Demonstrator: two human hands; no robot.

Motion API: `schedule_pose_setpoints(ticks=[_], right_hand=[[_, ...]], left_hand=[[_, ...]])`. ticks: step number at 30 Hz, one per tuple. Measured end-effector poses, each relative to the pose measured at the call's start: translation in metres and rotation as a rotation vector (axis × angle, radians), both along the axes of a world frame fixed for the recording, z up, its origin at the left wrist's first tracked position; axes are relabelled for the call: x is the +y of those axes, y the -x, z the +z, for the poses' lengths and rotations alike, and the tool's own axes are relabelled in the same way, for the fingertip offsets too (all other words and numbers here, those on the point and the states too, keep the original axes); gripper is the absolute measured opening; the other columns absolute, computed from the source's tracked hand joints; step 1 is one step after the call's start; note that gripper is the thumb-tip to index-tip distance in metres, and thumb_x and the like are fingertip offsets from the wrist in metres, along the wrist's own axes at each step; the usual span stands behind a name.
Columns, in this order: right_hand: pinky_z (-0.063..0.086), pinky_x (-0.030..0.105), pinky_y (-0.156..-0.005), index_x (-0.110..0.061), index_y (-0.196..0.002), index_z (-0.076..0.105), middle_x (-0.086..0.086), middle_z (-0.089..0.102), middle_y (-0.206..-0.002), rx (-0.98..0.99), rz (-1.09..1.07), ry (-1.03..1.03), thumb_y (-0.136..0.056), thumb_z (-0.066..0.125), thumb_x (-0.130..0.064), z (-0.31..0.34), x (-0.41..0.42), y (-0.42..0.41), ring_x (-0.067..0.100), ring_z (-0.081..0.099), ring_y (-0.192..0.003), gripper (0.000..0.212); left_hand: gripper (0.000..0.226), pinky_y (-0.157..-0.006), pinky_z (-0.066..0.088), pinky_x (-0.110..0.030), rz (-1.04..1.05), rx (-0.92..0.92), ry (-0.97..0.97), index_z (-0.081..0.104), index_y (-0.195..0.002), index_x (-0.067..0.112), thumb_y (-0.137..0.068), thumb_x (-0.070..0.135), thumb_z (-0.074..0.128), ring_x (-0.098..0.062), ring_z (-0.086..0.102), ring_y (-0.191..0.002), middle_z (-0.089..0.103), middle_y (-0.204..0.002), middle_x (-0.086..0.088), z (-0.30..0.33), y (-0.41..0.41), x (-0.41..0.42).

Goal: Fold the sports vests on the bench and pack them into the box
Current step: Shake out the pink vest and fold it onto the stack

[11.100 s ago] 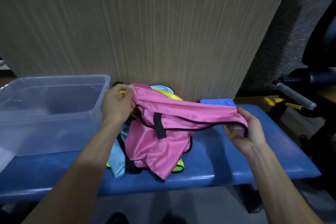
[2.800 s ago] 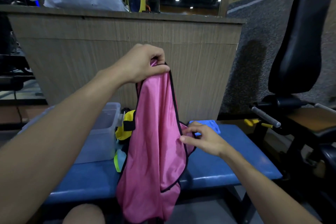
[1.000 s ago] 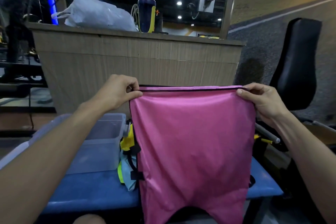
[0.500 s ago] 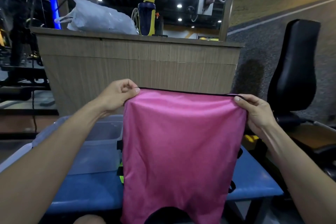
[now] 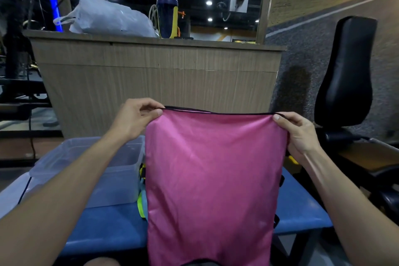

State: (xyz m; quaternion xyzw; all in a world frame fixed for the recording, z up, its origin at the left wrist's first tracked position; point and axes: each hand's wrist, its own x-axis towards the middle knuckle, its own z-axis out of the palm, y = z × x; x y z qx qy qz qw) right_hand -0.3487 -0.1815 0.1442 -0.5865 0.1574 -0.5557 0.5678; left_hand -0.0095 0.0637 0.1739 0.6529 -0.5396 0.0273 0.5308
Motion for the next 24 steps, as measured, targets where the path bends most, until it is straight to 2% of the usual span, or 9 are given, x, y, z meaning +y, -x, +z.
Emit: schedule_pose_setpoints(ticks=[2, 5, 9, 11, 15, 18, 20, 22, 24], right_hand=[[0.051, 0.022, -0.074, -0.02, -0.079, 0.079, -0.003, 0.074, -0.082, 0.035, -0.002, -0.001, -0.036, 0.1, -0.055, -0.003, -0.002, 0.002, 0.009, 0.064, -0.077, 0.059], [0.05, 0.019, -0.067, -0.023, -0.069, 0.075, -0.004, 0.071, -0.074, 0.089, -0.01, 0.01, -0.034, 0.1, -0.056, -0.006, -0.005, 0.005, 0.008, 0.062, -0.071, 0.055], [0.046, 0.027, -0.058, -0.023, -0.066, 0.068, 0.0, 0.065, -0.07, 0.182, -0.022, 0.021, -0.036, 0.099, -0.057, -0.007, -0.007, 0.007, 0.013, 0.056, -0.064, 0.056], [0.046, 0.027, -0.053, -0.023, -0.068, 0.067, 0.0, 0.064, -0.07, 0.199, -0.014, 0.014, -0.038, 0.098, -0.059, -0.006, -0.006, 0.007, 0.012, 0.055, -0.06, 0.056], [0.046, 0.028, -0.055, -0.022, -0.074, 0.072, -0.002, 0.064, -0.073, 0.172, 0.03, -0.035, -0.043, 0.097, -0.06, -0.004, -0.004, 0.007, 0.01, 0.054, -0.063, 0.055], [0.042, 0.029, -0.058, -0.021, -0.076, 0.075, -0.001, 0.061, -0.074, 0.172, 0.029, -0.047, -0.044, 0.098, -0.059, -0.002, -0.001, 0.008, 0.013, 0.05, -0.065, 0.055], [0.045, 0.026, -0.056, -0.02, -0.074, 0.076, -0.001, 0.064, -0.073, 0.182, 0.017, -0.023, -0.043, 0.098, -0.056, 0.001, 0.001, 0.009, 0.011, 0.054, -0.064, 0.052], [0.05, 0.021, -0.059, -0.018, -0.073, 0.075, -0.001, 0.069, -0.073, 0.219, 0.001, 0.017, -0.047, 0.098, -0.046, 0.005, 0.003, 0.01, 0.008, 0.06, -0.065, 0.044], [0.05, 0.019, -0.057, -0.016, -0.077, 0.073, -0.002, 0.067, -0.067, 0.261, -0.013, 0.055, -0.055, 0.092, -0.035, 0.01, 0.005, 0.011, 0.007, 0.059, -0.061, 0.034]], left_hand=[[0.017, -0.088, 0.052, -0.024, -0.01, 0.0, -0.013, 0.077, -0.094, 0.028, -0.088, 0.012, 0.077, -0.011, 0.071, -0.092, 0.078, -0.095, 0.003, 0.0, 0.0, 0.0], [0.011, -0.084, 0.052, -0.024, -0.013, 0.005, -0.049, 0.079, -0.096, 0.023, -0.088, 0.016, 0.077, -0.01, 0.071, -0.09, 0.078, -0.092, 0.004, 0.001, -0.003, 0.0], [0.01, -0.083, 0.05, -0.017, -0.013, -0.08, -0.14, 0.079, -0.1, 0.021, -0.092, 0.019, 0.073, -0.001, 0.069, -0.086, 0.077, -0.091, 0.01, 0.003, -0.007, 0.003], [0.01, -0.082, 0.05, -0.018, -0.019, -0.133, -0.174, 0.078, -0.1, 0.023, -0.093, 0.018, 0.072, 0.002, 0.068, -0.084, 0.077, -0.09, 0.012, 0.004, -0.009, 0.004], [0.012, -0.084, 0.052, -0.028, 0.007, -0.15, -0.171, 0.079, -0.1, 0.028, -0.092, 0.021, 0.074, -0.009, 0.07, -0.085, 0.076, -0.088, 0.012, 0.005, -0.015, 0.008], [0.018, -0.087, 0.054, -0.027, -0.031, -0.056, -0.157, 0.076, -0.108, 0.024, -0.091, 0.018, 0.074, -0.011, 0.072, -0.086, 0.077, -0.087, 0.004, 0.008, -0.013, 0.014], [0.022, -0.088, 0.056, -0.026, -0.061, 0.004, -0.206, 0.074, -0.112, 0.021, -0.09, 0.016, 0.074, -0.011, 0.074, -0.087, 0.077, -0.087, 0.001, 0.011, -0.011, 0.019], [0.014, -0.086, 0.058, -0.027, -0.012, -0.101, -0.286, 0.077, -0.104, 0.021, -0.09, 0.017, 0.075, -0.008, 0.074, -0.084, 0.078, -0.086, 0.006, 0.013, -0.013, 0.021], [0.006, -0.083, 0.059, -0.028, 0.019, -0.162, -0.315, 0.079, -0.095, 0.019, -0.091, 0.018, 0.074, -0.008, 0.073, -0.081, 0.077, -0.084, 0.009, 0.013, -0.014, 0.024]])
